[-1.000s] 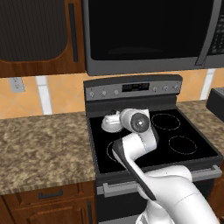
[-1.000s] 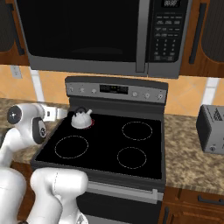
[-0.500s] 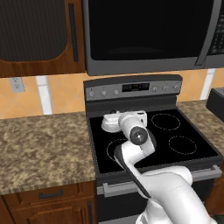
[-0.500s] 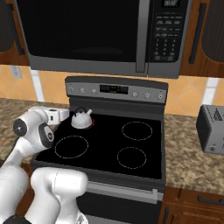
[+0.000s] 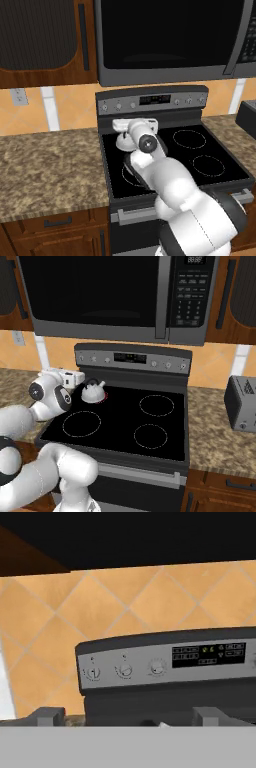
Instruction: Turn off the rear left burner of the stove.
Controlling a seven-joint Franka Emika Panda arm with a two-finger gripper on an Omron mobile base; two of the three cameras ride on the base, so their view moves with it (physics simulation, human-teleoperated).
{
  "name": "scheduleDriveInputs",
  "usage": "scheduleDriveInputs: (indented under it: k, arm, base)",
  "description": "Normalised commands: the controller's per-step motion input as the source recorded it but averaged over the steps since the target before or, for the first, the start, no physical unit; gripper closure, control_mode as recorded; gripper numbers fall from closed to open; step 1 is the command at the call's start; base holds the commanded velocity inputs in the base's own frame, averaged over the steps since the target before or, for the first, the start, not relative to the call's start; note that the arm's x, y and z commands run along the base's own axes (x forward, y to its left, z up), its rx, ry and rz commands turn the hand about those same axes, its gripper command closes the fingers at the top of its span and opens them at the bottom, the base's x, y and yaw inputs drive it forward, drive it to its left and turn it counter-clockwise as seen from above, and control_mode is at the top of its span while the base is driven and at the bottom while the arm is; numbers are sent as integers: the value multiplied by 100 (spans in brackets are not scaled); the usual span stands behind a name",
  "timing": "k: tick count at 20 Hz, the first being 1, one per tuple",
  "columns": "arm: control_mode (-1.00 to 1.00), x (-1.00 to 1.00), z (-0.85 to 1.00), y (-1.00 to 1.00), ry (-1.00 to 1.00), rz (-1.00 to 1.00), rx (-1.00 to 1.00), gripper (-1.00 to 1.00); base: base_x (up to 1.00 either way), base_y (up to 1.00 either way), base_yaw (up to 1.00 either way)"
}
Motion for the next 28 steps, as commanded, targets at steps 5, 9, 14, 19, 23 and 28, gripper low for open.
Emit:
scheduleDriveInputs:
  k: [5,9,14,19,23,28]
  arm:
    - [-100,63,-8,16,-3,-4,18,-100]
    - [-100,29,-20,5,-6,-7,25,-100]
    - [-100,2,-4,10,-5,-5,21,-100]
    - [-100,11,12,2,-7,0,0,-100]
    - [-100,30,24,0,-5,0,0,-100]
    - [-100,27,0,-2,1,1,4,-100]
  base:
    - [0,0,0]
    - [0,0,0]
    - [0,0,0]
    - [0,0,0]
    - [0,0,0]
    - [0,0,0]
